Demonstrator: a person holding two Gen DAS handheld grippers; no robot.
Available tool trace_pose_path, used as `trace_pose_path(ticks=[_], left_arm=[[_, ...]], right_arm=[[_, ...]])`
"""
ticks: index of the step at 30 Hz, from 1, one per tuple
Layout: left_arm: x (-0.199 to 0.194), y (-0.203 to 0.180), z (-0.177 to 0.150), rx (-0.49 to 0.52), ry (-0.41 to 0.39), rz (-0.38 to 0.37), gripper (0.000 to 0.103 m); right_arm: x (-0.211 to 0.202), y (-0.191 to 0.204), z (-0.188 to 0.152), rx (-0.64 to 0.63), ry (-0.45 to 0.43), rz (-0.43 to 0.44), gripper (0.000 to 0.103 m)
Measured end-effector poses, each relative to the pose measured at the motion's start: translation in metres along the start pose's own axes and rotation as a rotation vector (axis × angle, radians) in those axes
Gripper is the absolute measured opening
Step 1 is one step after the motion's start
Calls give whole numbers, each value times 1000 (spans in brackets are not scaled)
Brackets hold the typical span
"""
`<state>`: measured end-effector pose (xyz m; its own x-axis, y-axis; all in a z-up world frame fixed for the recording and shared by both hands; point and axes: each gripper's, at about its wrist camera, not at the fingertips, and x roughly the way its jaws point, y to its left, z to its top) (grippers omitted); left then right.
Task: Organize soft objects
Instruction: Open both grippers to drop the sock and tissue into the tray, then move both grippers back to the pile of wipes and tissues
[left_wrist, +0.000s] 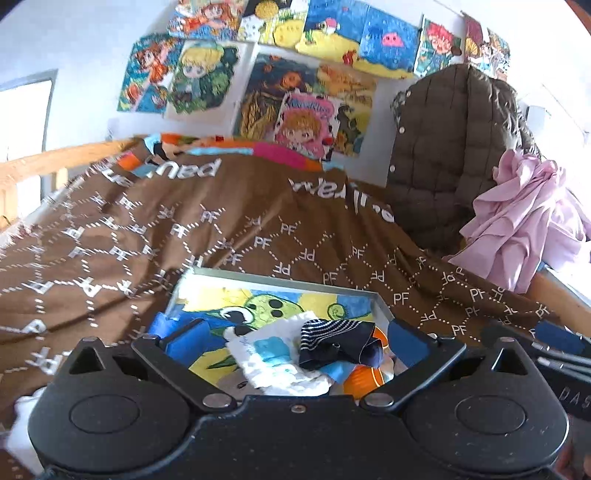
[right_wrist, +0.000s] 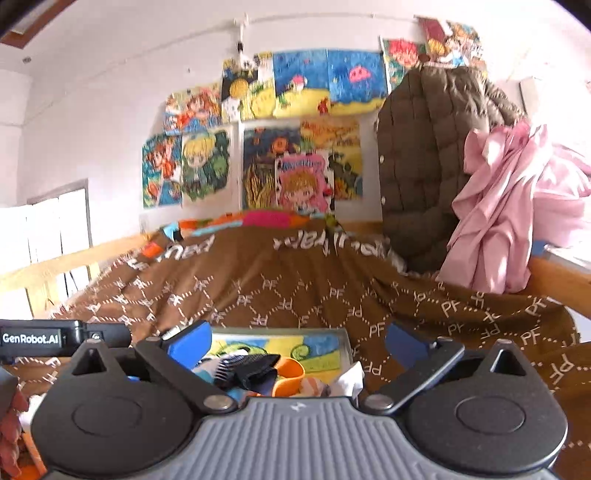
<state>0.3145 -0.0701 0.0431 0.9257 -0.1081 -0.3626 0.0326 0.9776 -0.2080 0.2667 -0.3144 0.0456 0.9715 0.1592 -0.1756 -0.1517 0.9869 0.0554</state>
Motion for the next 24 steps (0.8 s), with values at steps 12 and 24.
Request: trace_pose_path(ticks=[12, 24], left_arm=[[-101, 17, -22, 8, -74, 3, 102], [-166, 42, -79, 18, -19, 16, 102]], right_arm=[[-103, 36, -36, -36, -62, 13, 103], [-169, 60, -73, 43, 0, 10, 103]])
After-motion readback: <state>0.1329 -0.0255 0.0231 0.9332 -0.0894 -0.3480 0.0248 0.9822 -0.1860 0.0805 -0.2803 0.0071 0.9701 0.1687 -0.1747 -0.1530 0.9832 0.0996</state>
